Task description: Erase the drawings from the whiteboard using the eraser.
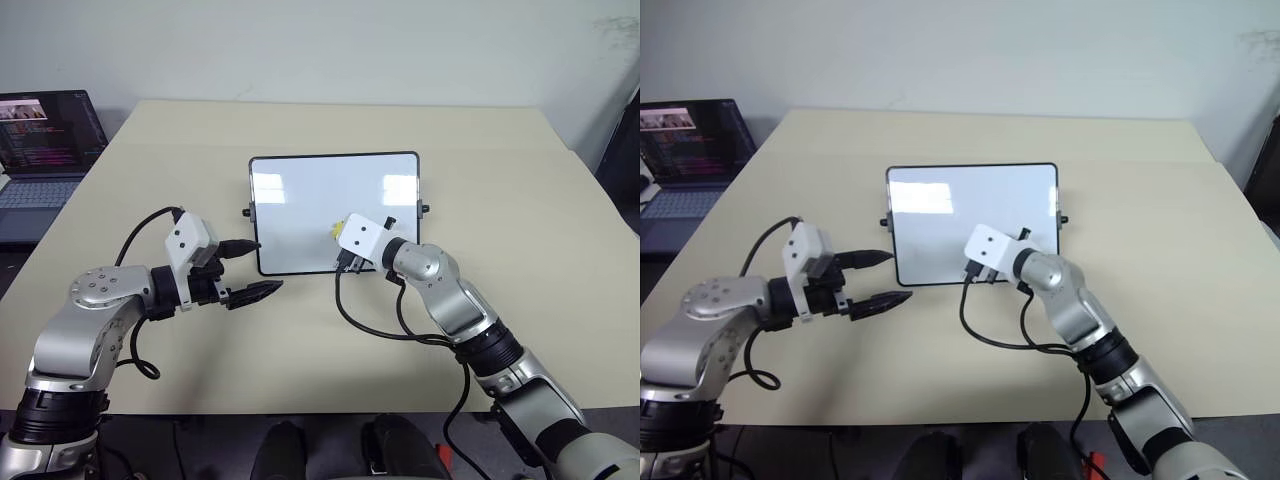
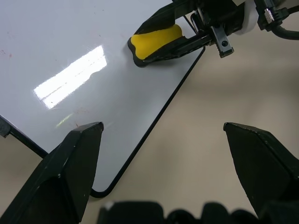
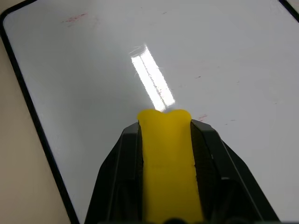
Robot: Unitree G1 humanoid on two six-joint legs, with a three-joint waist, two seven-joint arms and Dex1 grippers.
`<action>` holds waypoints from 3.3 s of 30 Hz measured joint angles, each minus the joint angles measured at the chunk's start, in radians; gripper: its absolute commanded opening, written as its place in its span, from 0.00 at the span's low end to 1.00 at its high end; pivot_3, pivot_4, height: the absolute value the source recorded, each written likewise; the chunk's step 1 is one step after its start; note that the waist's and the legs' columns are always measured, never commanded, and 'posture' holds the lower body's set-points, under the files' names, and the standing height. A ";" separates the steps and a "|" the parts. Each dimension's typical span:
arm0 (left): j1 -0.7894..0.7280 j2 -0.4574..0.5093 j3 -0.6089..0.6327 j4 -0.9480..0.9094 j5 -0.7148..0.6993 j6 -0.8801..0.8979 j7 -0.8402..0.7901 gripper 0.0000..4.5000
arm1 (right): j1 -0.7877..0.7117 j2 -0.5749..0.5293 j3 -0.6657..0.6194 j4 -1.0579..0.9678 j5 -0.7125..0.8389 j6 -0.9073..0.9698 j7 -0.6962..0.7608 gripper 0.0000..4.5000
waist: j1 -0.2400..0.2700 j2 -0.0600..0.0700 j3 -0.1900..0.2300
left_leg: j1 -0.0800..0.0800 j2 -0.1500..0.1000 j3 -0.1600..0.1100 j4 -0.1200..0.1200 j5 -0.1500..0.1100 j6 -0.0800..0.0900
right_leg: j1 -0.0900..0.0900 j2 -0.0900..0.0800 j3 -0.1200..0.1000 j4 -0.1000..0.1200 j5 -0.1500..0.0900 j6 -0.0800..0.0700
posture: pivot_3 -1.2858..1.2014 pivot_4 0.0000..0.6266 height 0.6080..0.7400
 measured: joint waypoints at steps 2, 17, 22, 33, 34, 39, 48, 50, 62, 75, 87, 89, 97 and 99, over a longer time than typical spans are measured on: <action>0.000 0.000 0.000 0.000 -0.001 0.001 -0.001 1.00 | -0.032 0.000 -0.012 0.034 -0.024 -0.031 -0.060 0.24 | 0.000 0.000 0.000 | 0.000 0.000 0.000 0.000 0.000 0.000 | 0.000 0.000 0.000 0.000 0.000 0.000 | 0.52 0.24 1.00; 0.000 0.001 0.000 0.000 -0.001 0.001 -0.003 1.00 | -0.017 -0.030 0.003 0.017 -0.050 -0.043 0.009 0.24 | 0.001 0.000 0.000 | 0.000 0.000 -0.001 0.000 0.000 0.000 | 0.000 0.000 0.000 0.000 0.000 0.000 | 0.52 0.24 1.00; 0.000 0.001 -0.001 0.000 -0.001 0.000 -0.006 1.00 | 0.012 -0.090 -0.010 -0.050 -0.036 -0.002 0.114 0.24 | 0.003 -0.001 0.000 | 0.000 0.000 -0.001 0.000 0.000 0.000 | 0.001 0.000 -0.001 0.000 0.000 0.000 | 0.52 0.24 1.00; -0.008 0.000 -0.021 0.001 -0.001 0.000 -0.021 1.00 | 0.017 -0.045 -0.025 -0.038 -0.051 0.000 0.033 0.24 | 0.001 -0.001 0.000 | 0.001 0.000 0.000 0.000 0.000 0.000 | 0.001 0.001 -0.001 0.000 0.000 0.000 | 0.52 0.24 1.00; -0.008 0.000 -0.021 0.001 -0.001 0.000 -0.021 1.00 | 0.017 -0.045 -0.024 -0.038 -0.051 -0.002 0.040 0.24 | 0.001 -0.001 0.000 | 0.001 0.000 0.000 0.000 0.000 0.000 | 0.001 0.001 -0.001 0.000 0.000 0.000 | 0.52 0.24 1.00; -0.010 0.000 -0.021 0.001 -0.001 0.000 -0.021 1.00 | 0.043 -0.047 0.012 -0.065 -0.050 0.008 0.118 0.24 | 0.001 -0.001 0.000 | 0.001 0.000 0.000 0.000 0.000 0.000 | 0.001 0.001 0.000 -0.001 0.000 0.000 | 0.52 0.24 1.00; -0.015 0.000 -0.022 0.002 -0.001 0.000 -0.023 1.00 | 0.032 -0.055 0.007 -0.051 -0.063 -0.001 0.070 0.24 | 0.001 -0.001 0.000 | 0.001 0.000 -0.001 0.000 0.000 0.000 | 0.001 0.001 -0.001 0.000 0.000 0.000 | 0.52 0.24 1.00; -0.016 0.000 -0.022 0.002 -0.001 0.000 -0.023 1.00 | 0.033 -0.065 0.007 -0.057 -0.062 0.001 0.082 0.24 | 0.001 -0.001 -0.001 | 0.001 0.000 -0.001 0.000 0.000 0.000 | 0.001 0.001 -0.001 0.000 0.000 0.000 | 0.52 0.24 1.00; -0.021 -0.003 -0.028 0.003 0.000 -0.002 -0.022 1.00 | 0.066 -0.091 0.004 -0.103 -0.060 0.040 0.139 0.24 | 0.002 -0.001 -0.001 | 0.003 0.000 -0.001 0.000 0.000 0.000 | 0.003 0.001 -0.001 0.000 0.000 0.000 | 0.52 0.24 1.00; -0.024 -0.004 -0.029 0.003 0.000 -0.003 -0.021 1.00 | -0.003 -0.016 0.004 0.000 -0.060 -0.019 0.069 0.24 | 0.001 -0.001 -0.001 | 0.002 0.000 0.000 0.000 0.000 0.000 | 0.003 0.001 0.000 -0.001 0.000 0.000 | 0.52 0.24 1.00; -0.028 -0.014 -0.033 0.006 0.001 -0.017 -0.021 1.00 | 0.082 -0.083 -0.021 -0.096 -0.035 0.042 0.156 0.24 | 0.004 -0.001 -0.001 | 0.004 -0.001 -0.001 0.000 0.000 0.000 | 0.004 0.001 -0.001 0.000 0.000 0.000 | 0.52 0.24 1.00; -0.035 -0.015 -0.039 0.007 0.001 -0.020 -0.022 1.00 | 0.082 -0.078 -0.034 -0.105 -0.022 0.056 0.145 0.24 | 0.004 -0.001 -0.001 | 0.003 -0.001 -0.001 0.000 0.000 0.000 | 0.004 0.001 -0.001 0.000 0.000 0.000 | 0.52 0.24 1.00; -0.049 -0.019 -0.053 0.003 0.000 -0.022 -0.023 1.00 | 0.220 -0.105 -0.223 -0.371 0.109 0.225 0.176 0.24 | 0.006 -0.001 -0.001 | 0.000 0.000 -0.002 -0.001 0.000 0.000 | 0.002 0.000 -0.001 -0.002 0.000 0.000 | 0.52 0.24 1.00; -0.064 -0.022 -0.066 -0.002 0.001 -0.029 -0.026 1.00 | 0.273 -0.118 -0.274 -0.459 0.143 0.286 0.181 0.24 | 0.006 -0.001 -0.001 | 0.000 0.000 -0.002 -0.001 0.000 0.000 | 0.002 0.000 -0.001 -0.003 0.000 0.000 | 0.52 0.24 1.00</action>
